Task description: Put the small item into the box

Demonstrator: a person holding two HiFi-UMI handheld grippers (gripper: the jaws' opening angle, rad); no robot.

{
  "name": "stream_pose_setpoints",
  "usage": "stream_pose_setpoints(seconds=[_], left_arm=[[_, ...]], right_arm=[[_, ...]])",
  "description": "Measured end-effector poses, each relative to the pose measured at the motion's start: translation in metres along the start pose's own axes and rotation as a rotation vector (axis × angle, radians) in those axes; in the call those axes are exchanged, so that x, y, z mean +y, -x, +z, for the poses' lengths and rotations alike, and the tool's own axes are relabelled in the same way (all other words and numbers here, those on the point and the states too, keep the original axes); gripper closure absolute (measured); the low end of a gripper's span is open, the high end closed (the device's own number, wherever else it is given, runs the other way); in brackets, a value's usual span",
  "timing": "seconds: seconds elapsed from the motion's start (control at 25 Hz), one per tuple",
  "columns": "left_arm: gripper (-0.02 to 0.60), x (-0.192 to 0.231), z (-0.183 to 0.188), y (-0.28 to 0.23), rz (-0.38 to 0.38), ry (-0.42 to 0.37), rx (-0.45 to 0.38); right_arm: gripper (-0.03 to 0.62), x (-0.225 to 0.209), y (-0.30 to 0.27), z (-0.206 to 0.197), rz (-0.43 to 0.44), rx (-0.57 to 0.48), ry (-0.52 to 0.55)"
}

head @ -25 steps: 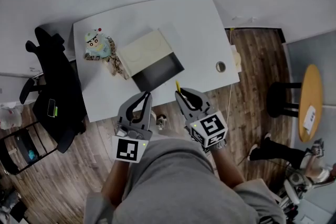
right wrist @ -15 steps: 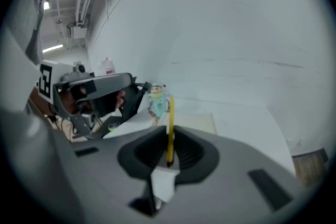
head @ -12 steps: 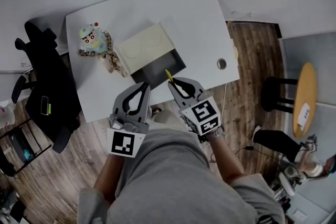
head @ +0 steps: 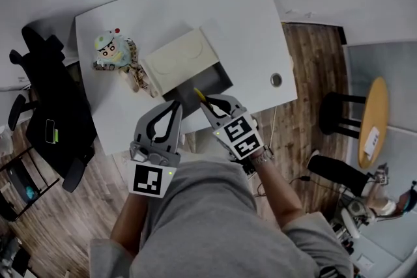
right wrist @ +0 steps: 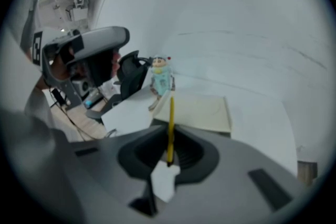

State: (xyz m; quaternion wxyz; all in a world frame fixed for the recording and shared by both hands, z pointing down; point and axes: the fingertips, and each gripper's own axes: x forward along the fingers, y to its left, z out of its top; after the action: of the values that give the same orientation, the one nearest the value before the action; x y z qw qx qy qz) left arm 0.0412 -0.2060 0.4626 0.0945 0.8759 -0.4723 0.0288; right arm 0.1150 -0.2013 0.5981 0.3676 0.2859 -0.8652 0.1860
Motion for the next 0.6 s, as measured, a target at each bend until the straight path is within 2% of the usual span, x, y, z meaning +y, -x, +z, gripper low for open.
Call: stream_pose_setpoints(seconds=[0.2,0.6], left_arm=[[0.545,0.009,-0.003,0.000,0.023,-0.009,0.003],[0.545,0.023,-0.012,-0.005,0.117,0.016,0.016]], right_arm=[[0.528,0.000,-0.019,-0.009,0.036,0.059,0.027],[0.528,0.002,-0.058,-0.038,0.120,0.206,0.122]])
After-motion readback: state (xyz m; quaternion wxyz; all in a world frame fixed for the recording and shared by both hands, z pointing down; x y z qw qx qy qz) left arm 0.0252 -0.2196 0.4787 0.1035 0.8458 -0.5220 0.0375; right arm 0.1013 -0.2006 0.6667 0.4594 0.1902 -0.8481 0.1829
